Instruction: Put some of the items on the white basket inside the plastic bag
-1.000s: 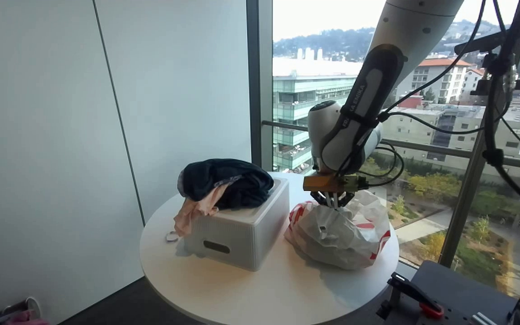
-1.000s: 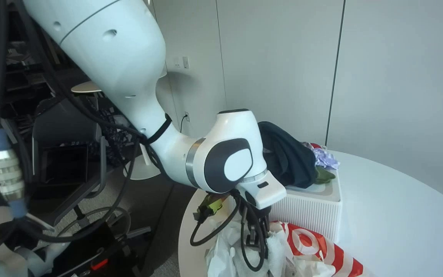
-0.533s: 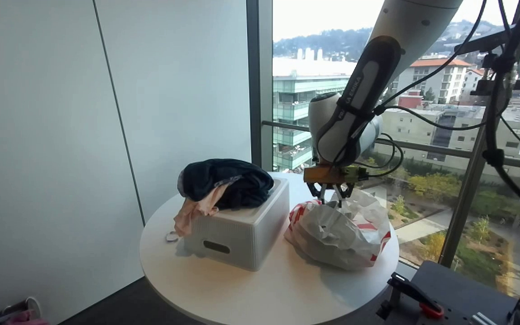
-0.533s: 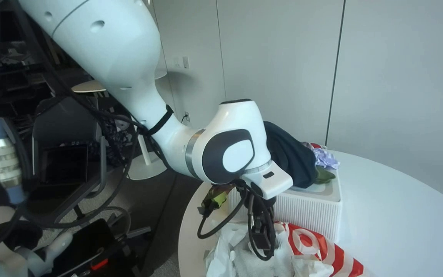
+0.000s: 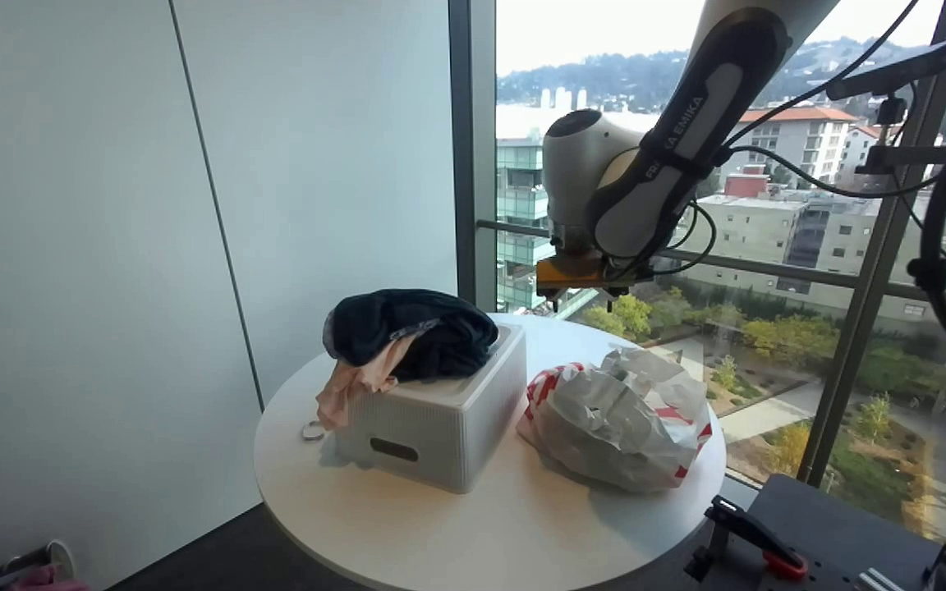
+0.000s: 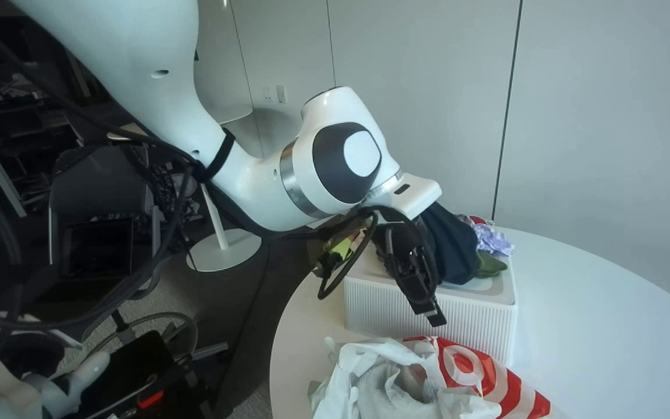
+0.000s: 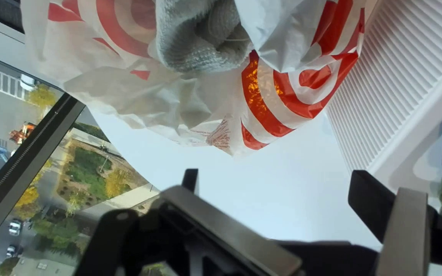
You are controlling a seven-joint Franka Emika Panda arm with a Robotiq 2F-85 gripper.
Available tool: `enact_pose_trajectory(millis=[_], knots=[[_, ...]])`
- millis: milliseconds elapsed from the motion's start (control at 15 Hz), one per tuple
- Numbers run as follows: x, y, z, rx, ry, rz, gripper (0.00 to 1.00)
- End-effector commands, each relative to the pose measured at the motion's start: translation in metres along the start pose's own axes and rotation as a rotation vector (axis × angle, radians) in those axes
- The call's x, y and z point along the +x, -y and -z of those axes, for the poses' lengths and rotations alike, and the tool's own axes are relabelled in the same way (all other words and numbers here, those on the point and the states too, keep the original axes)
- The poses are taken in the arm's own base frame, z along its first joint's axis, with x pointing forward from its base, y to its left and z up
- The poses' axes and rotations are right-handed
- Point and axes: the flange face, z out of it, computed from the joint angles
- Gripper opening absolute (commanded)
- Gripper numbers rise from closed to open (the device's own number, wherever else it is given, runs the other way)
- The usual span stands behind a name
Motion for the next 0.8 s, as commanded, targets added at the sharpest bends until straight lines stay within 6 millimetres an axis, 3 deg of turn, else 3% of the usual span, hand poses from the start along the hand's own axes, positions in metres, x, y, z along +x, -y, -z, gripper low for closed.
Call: enact_pose_trajectory(millis=[0,400,533,733], knots=[[0.001,0.04,0.025,0.093,-0.074,0.062,1.0],[-0.009,0.12,0.097,0.25,-0.181,0.22,1.0],[-0.013,0.141,0.106,0.258,-0.21,0.305,1.0],[-0.009,0.159,0.103,0.274,-0.198,0.323,1.0]])
